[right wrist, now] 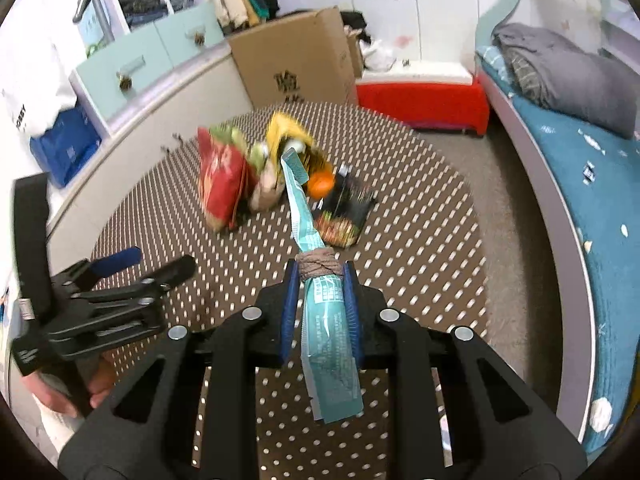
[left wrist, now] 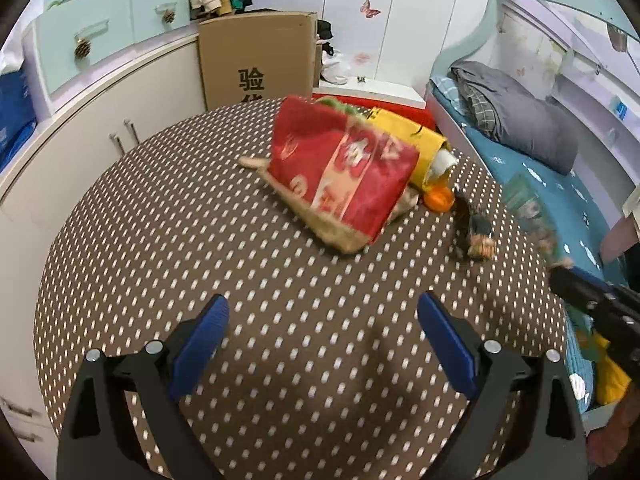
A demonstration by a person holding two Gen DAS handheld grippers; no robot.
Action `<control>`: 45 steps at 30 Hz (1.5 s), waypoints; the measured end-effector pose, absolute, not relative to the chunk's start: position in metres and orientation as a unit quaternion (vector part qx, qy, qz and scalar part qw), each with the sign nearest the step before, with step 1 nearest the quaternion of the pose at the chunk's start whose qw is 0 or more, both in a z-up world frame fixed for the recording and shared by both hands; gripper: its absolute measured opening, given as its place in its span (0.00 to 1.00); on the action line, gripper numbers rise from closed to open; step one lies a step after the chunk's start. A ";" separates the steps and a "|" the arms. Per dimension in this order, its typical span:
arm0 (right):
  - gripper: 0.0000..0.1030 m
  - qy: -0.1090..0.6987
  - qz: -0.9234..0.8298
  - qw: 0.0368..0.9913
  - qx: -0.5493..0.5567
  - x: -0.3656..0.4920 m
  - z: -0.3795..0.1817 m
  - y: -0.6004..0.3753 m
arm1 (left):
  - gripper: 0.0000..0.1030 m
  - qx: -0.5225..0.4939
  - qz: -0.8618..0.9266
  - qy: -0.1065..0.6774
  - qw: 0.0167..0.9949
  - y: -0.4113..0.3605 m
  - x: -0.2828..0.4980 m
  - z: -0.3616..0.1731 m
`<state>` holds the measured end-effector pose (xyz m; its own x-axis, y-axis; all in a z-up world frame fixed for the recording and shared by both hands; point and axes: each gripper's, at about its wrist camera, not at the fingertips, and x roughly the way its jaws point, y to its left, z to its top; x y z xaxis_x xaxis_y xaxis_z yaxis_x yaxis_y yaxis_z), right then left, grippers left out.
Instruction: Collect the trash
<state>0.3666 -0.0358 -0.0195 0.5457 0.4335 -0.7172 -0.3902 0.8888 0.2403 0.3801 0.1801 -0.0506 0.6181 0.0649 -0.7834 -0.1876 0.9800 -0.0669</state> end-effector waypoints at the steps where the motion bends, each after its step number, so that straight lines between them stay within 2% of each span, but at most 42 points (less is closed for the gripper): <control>1: 0.21 0.412 0.233 0.881 0.028 0.369 -0.017 -0.038 | 0.90 -0.069 0.073 0.432 0.896 0.179 0.387 -0.050; 9: 0.21 0.405 0.188 0.894 0.024 0.417 -0.015 -0.043 | 0.90 -0.047 0.102 0.450 0.886 0.170 0.456 -0.053; 15: 0.21 0.421 0.176 0.890 0.022 0.438 -0.030 -0.040 | 0.90 -0.083 0.104 0.458 0.879 0.180 0.476 -0.063; 17: 0.21 0.423 0.176 0.889 0.020 0.440 -0.033 -0.039 | 0.69 -0.113 0.083 0.452 0.881 0.186 0.469 -0.063; 18: 0.21 0.424 0.177 0.888 0.020 0.440 -0.034 -0.039 | 0.67 -0.115 0.080 0.448 0.883 0.189 0.465 -0.062; 21: 0.21 0.425 0.179 0.887 0.017 0.438 -0.035 -0.038 | 0.42 -0.129 0.069 0.427 0.892 0.197 0.443 -0.053; 25: 0.21 0.423 0.181 0.888 0.013 0.428 -0.031 -0.037 | 0.22 -0.164 0.045 0.420 0.891 0.211 0.411 -0.047; 27: 0.21 0.420 0.183 0.889 0.007 0.419 -0.029 -0.036 | 0.20 -0.174 0.031 0.421 0.890 0.216 0.388 -0.044; 36: 0.21 0.416 0.208 0.885 -0.003 0.368 -0.024 -0.033 | 0.23 -0.109 -0.027 0.459 0.881 0.204 0.300 -0.046; 37: 0.21 0.418 0.213 0.883 -0.002 0.362 -0.024 -0.033 | 0.34 -0.097 -0.032 0.459 0.883 0.201 0.295 -0.048; 38: 0.21 0.417 0.216 0.883 -0.003 0.357 -0.023 -0.033 | 0.59 -0.092 -0.033 0.456 0.884 0.199 0.292 -0.049; 40: 0.22 0.417 0.216 0.883 -0.004 0.348 -0.023 -0.033 | 0.79 -0.076 -0.017 0.427 0.901 0.197 0.299 -0.051; 44: 0.22 0.426 0.210 0.880 -0.003 0.349 -0.026 -0.029 | 0.78 -0.097 0.022 0.401 0.911 0.212 0.338 -0.060; 45: 0.22 0.429 0.208 0.879 -0.005 0.350 -0.027 -0.027 | 0.75 -0.108 0.029 0.402 0.909 0.216 0.345 -0.063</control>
<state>0.3501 -0.0271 -0.0274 0.5454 0.3613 -0.7563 -0.3691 0.9137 0.1702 0.3454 0.2163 -0.0629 0.6747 -0.0337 -0.7373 -0.1402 0.9749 -0.1728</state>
